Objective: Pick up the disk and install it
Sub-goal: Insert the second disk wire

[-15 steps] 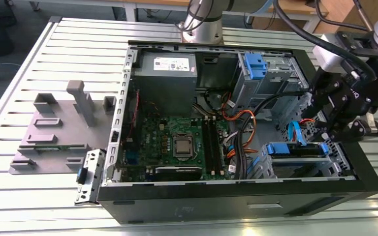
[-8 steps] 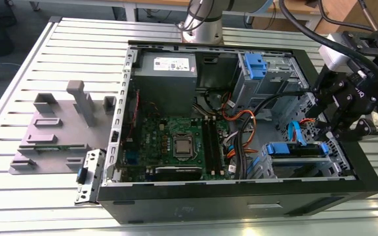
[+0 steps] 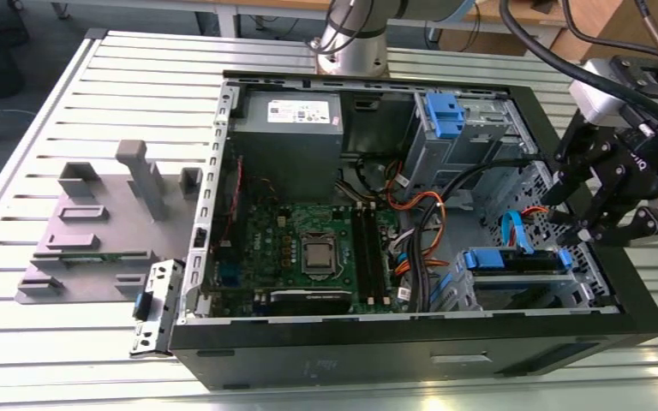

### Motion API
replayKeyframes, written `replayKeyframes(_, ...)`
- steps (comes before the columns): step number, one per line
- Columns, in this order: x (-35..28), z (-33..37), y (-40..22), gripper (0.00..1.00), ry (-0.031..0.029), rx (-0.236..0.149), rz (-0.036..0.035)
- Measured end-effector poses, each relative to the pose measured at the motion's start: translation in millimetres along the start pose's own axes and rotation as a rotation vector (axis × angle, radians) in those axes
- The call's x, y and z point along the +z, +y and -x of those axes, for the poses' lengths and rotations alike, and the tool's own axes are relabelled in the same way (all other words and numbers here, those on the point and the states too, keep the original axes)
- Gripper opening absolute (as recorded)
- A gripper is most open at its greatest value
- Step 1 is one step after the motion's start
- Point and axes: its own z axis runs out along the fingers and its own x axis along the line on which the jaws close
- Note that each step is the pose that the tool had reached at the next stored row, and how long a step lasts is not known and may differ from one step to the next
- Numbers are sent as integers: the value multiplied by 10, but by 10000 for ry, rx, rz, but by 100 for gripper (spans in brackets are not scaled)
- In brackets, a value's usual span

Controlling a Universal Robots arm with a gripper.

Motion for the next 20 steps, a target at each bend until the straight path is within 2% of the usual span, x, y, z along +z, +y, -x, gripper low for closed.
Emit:
replayKeyframes(5,28,2,-43,55,2,-1,0)
replayKeyframes(14,32,2,-46,53,18,0,0)
replayKeyframes(16,32,2,-47,41,26,1,-1)
replayKeyframes(17,31,2,-47,41,29,1,-2)
replayKeyframes(19,32,2,-46,29,34,1,-1)
replayKeyframes(20,32,2,-47,29,37,1,-1)
